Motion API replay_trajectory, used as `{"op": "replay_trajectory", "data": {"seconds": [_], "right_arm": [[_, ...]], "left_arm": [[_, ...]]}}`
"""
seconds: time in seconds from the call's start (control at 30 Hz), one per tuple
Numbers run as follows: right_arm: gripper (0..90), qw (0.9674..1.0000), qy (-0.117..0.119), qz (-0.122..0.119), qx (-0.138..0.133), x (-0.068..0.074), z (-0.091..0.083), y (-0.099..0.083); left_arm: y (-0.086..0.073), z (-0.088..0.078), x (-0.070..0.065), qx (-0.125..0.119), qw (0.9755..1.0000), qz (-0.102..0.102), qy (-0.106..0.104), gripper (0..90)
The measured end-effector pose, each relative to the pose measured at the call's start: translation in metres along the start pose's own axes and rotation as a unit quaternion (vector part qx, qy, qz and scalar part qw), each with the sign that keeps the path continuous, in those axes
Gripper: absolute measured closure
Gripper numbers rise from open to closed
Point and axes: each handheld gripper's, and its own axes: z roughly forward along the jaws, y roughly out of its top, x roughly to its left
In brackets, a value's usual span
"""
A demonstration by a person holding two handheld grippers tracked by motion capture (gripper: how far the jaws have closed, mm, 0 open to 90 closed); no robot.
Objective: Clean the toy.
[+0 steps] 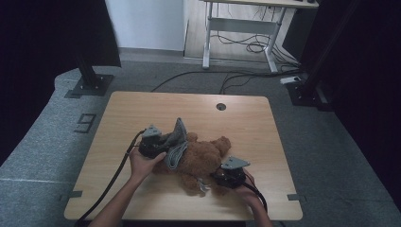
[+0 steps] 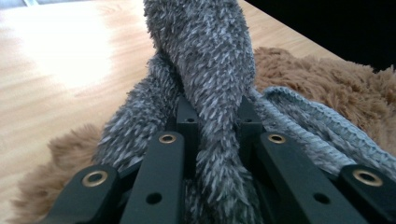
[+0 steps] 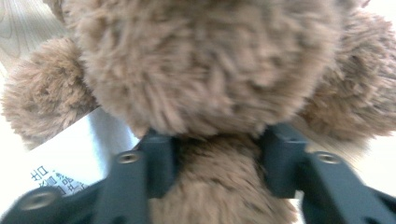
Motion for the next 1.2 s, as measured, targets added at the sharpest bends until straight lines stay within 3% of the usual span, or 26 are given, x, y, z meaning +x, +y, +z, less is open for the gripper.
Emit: {"op": "replay_trajectory", "data": {"seconds": [0.1, 0.27, 0.43, 0.6, 0.67, 0.73, 0.9, 1.0, 1.13, 1.2], "right_arm": [[37.4, 1.0, 0.003, 0.003, -0.003, -0.003, -0.007, 0.001], [26.8, 0.999, 0.023, 0.026, -0.026, -0.01, -0.024, 0.006], [21.6, 0.9991, 0.031, 0.016, -0.023, -0.01, -0.032, 0.011], [21.7, 0.9942, 0.034, 0.066, -0.078, -0.021, -0.054, 0.019], [21.9, 0.9919, 0.039, 0.082, -0.089, -0.02, -0.05, 0.025], [22.3, 0.9927, 0.032, 0.085, -0.08, -0.016, -0.04, 0.033], [20.3, 0.9915, 0.045, 0.096, -0.075, -0.008, -0.02, 0.047], [18.0, 0.9921, 0.055, 0.105, -0.042, 0.0, -0.01, 0.044], [18.0, 0.9886, 0.071, 0.131, -0.024, 0.002, -0.003, 0.033], [21.6, 0.989, 0.067, 0.131, -0.016, 0.004, 0.0, 0.029]], "left_arm": [[-0.009, -0.004, 0.002, -0.013, 0.9999, -0.007, -0.009, 78.1], [-0.017, -0.011, -0.004, -0.018, 0.9998, 0.004, -0.006, 78.5], [-0.024, -0.014, -0.007, -0.027, 0.9996, 0.002, -0.013, 78.6], [-0.03, -0.017, -0.015, -0.031, 0.9994, 0.015, -0.007, 78.8], [-0.033, -0.018, -0.018, -0.032, 0.9993, 0.019, -0.007, 78.8], [-0.035, -0.02, -0.019, -0.033, 0.9993, 0.02, -0.006, 78.9], [-0.041, -0.023, -0.021, -0.041, 0.999, 0.016, -0.01, 78.9], [-0.042, -0.025, -0.022, -0.042, 0.9989, 0.016, -0.013, 78.9], [-0.042, -0.027, -0.025, -0.039, 0.9989, 0.016, -0.019, 78.7], [-0.042, -0.027, -0.026, -0.038, 0.999, 0.014, -0.021, 78.5]]}}
